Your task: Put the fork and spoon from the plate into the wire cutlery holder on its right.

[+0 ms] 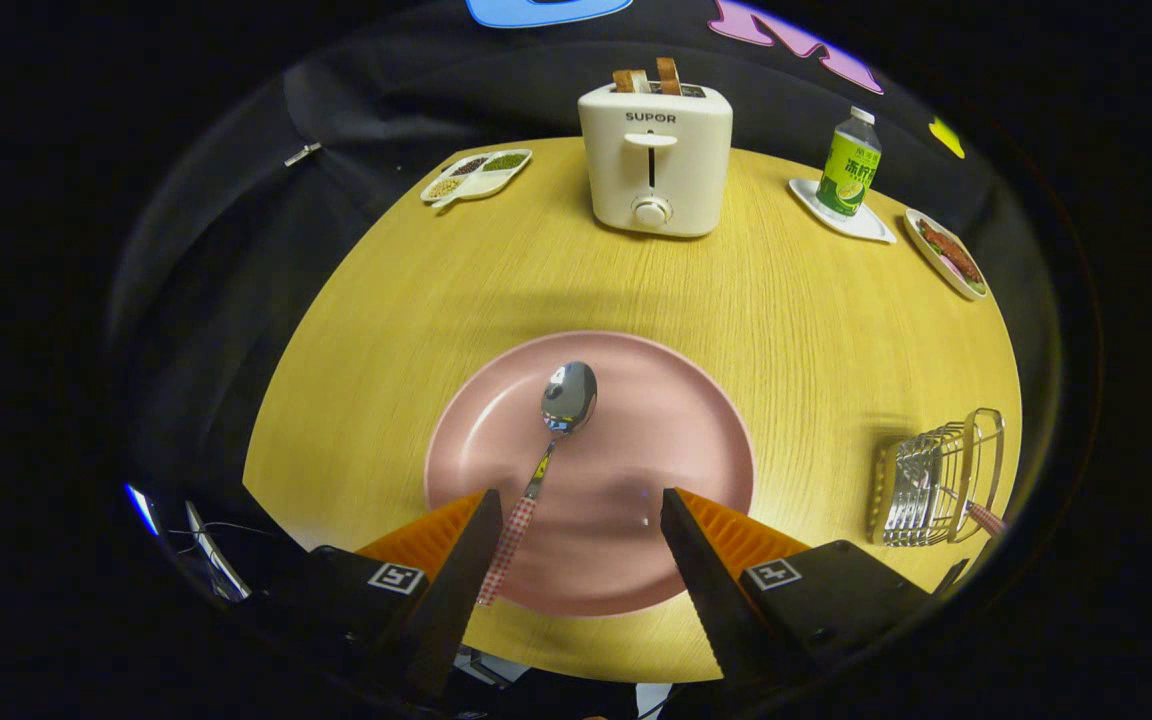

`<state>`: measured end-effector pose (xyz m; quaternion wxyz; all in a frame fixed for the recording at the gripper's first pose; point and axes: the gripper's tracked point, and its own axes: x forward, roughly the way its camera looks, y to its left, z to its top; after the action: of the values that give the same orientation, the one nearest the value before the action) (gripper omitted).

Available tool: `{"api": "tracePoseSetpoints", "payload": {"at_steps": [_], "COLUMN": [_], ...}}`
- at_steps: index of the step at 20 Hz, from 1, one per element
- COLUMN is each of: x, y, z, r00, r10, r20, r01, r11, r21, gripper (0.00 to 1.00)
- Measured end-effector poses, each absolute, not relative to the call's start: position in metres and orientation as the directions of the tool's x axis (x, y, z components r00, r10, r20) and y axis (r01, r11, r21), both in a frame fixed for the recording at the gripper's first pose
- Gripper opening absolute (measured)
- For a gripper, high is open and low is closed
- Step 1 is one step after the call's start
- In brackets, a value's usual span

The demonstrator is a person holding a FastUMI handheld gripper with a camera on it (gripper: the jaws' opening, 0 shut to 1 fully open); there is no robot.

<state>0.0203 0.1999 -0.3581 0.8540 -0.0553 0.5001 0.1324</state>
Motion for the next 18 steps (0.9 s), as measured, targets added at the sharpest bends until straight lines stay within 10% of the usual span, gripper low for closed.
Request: {"api": "tracePoseSetpoints", "payload": {"at_steps": [10,18], "x": [0.006,0.002], "y": [0.219,0.222], "z": [-0.392,-0.401], "r00": [0.385,0.337], "r10": [0.138,0.138], "r20": [-0.912,-0.932], "r01": [-0.304,-0.322], "r11": [0.952,0.946], "r21": [0.016,0.023], "gripper": [0.98,0.34]}}
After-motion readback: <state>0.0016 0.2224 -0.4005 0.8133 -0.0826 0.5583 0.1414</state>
